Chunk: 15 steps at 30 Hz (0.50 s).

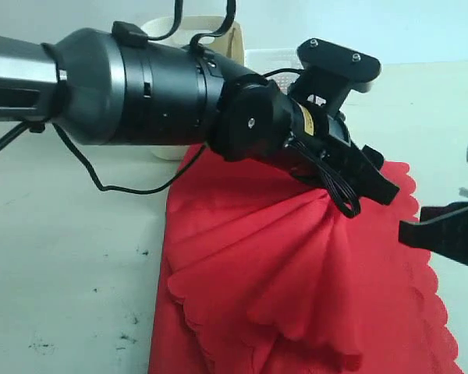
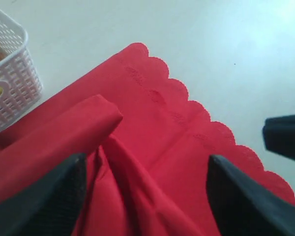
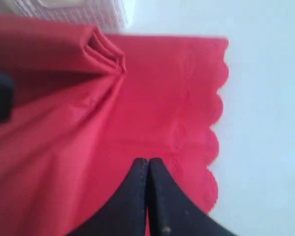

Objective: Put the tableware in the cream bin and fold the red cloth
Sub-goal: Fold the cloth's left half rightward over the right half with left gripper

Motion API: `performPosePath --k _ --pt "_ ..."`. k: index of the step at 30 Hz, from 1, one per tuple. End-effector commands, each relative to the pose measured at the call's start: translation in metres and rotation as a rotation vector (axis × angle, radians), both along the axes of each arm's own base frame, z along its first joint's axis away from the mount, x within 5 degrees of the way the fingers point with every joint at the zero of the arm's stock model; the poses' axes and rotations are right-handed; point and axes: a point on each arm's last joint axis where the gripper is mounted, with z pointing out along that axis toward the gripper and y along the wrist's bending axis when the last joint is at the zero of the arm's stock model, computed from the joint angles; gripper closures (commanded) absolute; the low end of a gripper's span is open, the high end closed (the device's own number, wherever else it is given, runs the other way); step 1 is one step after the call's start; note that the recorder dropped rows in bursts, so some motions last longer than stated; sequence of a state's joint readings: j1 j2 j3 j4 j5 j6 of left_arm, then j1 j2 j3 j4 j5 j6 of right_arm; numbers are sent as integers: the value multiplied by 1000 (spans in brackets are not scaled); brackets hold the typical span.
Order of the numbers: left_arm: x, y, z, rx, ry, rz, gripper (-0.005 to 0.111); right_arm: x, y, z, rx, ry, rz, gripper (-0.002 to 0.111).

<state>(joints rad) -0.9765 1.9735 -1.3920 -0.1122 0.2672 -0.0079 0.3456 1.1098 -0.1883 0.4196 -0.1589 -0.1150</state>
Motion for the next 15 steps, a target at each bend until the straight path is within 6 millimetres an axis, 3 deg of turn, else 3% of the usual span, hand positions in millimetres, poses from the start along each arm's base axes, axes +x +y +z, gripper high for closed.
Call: performPosePath --k 1,5,7,9,12,15 --pt "2 1 7 -1 -19 -7 31 -11 -3 26 23 -160 34 108" --pt "10 20 22 61 -21 4 33 -19 -4 35 17 -198 72 108" --pt "15 34 31 93 -20 11 41 -20 -4 36 20 -200 74 108" --pt "19 51 40 103 -35 24 62 -20 -3 34 17 -189 76 107" --pt "24 76 53 93 -46 73 107 -16 -2 29 30 -141 59 99" --pt "26 104 68 75 -79 120 104 -10 1 23 22 -74 58 87"
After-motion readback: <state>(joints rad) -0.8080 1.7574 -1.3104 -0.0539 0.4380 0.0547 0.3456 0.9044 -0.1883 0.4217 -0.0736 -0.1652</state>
